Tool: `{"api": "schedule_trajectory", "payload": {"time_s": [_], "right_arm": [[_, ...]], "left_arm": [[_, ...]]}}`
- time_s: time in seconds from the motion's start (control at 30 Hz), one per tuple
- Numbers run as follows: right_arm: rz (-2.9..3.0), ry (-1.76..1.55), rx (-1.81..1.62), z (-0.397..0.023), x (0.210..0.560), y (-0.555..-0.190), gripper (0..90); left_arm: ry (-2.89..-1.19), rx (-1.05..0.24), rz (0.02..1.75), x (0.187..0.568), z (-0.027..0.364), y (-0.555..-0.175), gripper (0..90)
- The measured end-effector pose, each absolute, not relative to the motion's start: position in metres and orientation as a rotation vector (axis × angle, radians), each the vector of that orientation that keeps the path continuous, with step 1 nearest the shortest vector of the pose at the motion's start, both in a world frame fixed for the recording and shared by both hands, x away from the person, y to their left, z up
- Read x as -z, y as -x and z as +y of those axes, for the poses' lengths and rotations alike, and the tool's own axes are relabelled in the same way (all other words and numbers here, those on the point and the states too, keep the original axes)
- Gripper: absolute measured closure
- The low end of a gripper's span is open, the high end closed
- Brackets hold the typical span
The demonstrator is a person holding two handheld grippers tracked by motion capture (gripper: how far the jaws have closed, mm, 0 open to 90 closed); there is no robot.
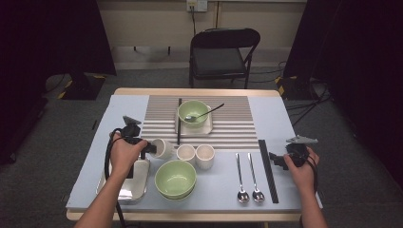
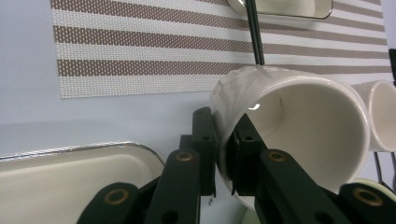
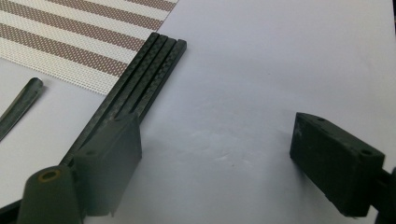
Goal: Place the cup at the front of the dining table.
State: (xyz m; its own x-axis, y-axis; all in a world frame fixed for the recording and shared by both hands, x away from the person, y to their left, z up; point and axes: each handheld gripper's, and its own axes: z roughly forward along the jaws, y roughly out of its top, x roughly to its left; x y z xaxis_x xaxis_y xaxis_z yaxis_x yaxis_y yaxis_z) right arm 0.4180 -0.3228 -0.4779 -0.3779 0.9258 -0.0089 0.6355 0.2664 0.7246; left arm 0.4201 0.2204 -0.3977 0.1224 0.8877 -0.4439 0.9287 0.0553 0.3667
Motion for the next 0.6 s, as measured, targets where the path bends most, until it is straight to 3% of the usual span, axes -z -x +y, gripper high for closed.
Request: {"api": "schedule_trajectory", "payload": {"time_s": [0.6], "right_arm": [[2.108, -1.415, -0.897, -0.3227, 0.4779, -0.4180, 15.1]], "left_arm": [[-1.808, 0.096, 1.762, 0.3917, 0.2216, -0.4192, 83.1]]}}
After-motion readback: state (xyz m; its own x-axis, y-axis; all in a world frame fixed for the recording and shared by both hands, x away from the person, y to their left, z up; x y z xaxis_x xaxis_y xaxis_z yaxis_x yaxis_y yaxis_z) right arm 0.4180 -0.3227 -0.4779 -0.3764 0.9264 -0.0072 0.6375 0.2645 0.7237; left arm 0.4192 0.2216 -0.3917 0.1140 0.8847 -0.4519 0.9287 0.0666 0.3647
